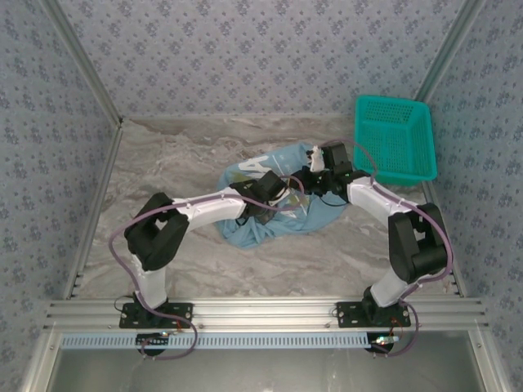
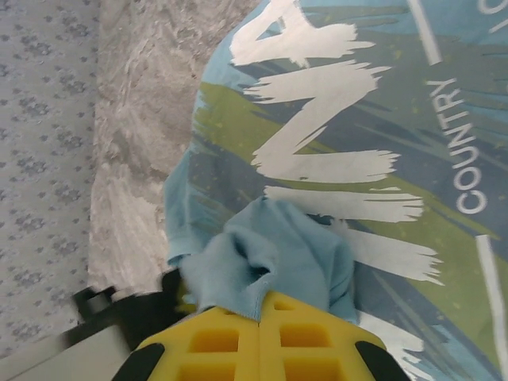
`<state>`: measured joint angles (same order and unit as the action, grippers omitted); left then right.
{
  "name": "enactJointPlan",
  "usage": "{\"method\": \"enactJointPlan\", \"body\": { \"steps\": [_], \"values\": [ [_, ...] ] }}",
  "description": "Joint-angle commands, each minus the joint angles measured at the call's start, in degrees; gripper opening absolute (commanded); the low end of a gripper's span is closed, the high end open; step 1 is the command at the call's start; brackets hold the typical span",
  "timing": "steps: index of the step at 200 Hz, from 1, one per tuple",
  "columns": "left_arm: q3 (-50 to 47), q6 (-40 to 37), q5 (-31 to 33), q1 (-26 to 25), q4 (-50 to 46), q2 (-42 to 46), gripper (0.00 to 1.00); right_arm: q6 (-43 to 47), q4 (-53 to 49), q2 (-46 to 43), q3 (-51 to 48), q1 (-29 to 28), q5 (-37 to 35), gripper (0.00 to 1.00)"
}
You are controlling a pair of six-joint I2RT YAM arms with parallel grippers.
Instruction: Fold the inside-out t-shirt
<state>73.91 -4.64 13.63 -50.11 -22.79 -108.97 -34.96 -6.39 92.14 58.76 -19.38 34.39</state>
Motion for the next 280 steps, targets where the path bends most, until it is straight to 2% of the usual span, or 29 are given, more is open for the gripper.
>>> {"method": "enactJointPlan", "body": {
  "steps": [1,18,35,98,147,183,203,224,250,280],
  "values": [
    [1.04,-0.64,-2.43,0.71,-1.72,-1.19,0.18,-0.6,1.5,0.49,0.36,-0.53,2.66,0.0],
    [0.4,-0.37,-4.33,0.76,-0.55,1.02,0.06,-0.24,1.3,0.76,0.39,-0.4,2.39,0.0],
    [-1.93,0.12,-7.5,0.75,2.51,5.54,0.0,0.51,0.57,0.98,0.39,-0.32,1.62,0.0],
    [-16.12,4.65,-23.64,4.13,16.25,25.2,0.0,5.39,-5.27,-1.23,1.65,0.65,-3.55,0.0],
    [-23.06,7.84,-31.86,6.91,25.25,32.22,0.0,7.45,-5.24,-3.3,1.46,0.48,-5.53,0.0],
    [-26.71,10.96,-37.23,7.01,34.06,36.31,0.0,8.11,-1.63,-5.66,-0.67,-0.24,-3.19,0.0],
    [-27.77,11.61,-40.91,6.98,36.66,38.45,0.02,7.92,-3.87,-6.61,-0.37,-0.25,-2.91,0.0],
    [-29.6,11.26,-43.24,6.93,37.05,41.57,0.03,9.38,-8.84,-7.49,1.35,0.61,-5.37,0.0],
    [-32.38,9.07,-44.73,6.21,32.85,45.48,0.01,12.57,-15.06,-10.01,2.96,1.72,-8.07,0.0],
    [-33.29,5.26,-41.24,0.24,22.97,46.45,0.01,15.63,-21.65,-15.96,1.43,1.04,-14.1,0.0]
  ]
}}
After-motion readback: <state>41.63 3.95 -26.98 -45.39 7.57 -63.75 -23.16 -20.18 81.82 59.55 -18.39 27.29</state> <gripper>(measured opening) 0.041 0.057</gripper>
